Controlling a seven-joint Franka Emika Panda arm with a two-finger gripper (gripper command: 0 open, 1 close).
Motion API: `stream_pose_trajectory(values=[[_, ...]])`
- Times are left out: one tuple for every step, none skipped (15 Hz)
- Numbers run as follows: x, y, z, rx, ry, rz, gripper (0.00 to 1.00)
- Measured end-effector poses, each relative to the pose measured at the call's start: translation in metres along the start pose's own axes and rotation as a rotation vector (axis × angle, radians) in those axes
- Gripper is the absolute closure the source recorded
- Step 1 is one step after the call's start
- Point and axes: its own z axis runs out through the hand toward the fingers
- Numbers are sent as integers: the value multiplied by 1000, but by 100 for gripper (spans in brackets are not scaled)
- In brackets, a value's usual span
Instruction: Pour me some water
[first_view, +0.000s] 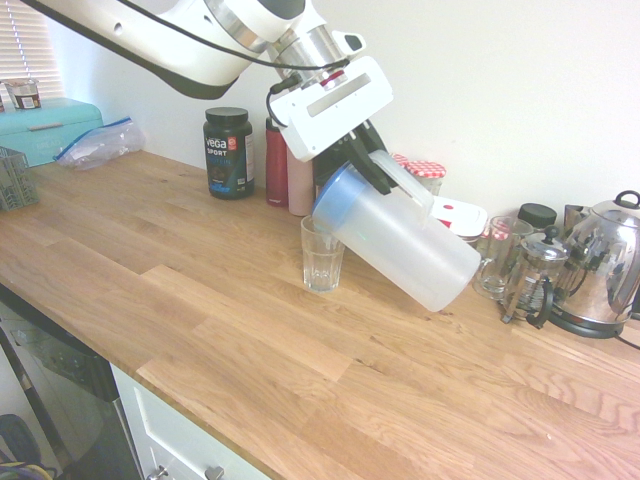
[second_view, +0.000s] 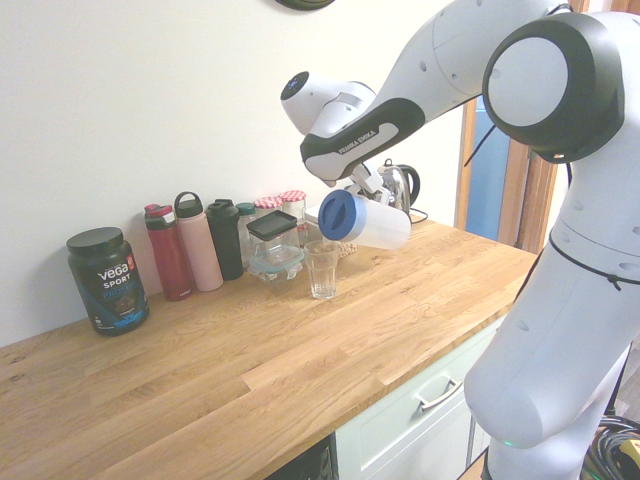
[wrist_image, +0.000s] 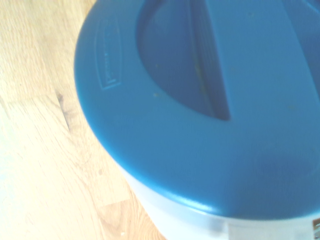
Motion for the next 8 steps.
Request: stream_pose_trajectory(values=[[0,-1,0,-9,-3,3,100],[0,0,0,-10,-4,7,100],[-2,1,0,-11,-3,16,100],[-5,4,-1,-7,-1,27,100],[-10,7,-1,8,5,48,100],[-16,11,-2,42,24,84,100],[-27,18,-3,93,53,126,100],[-39,28,-3,145,82,165,100]])
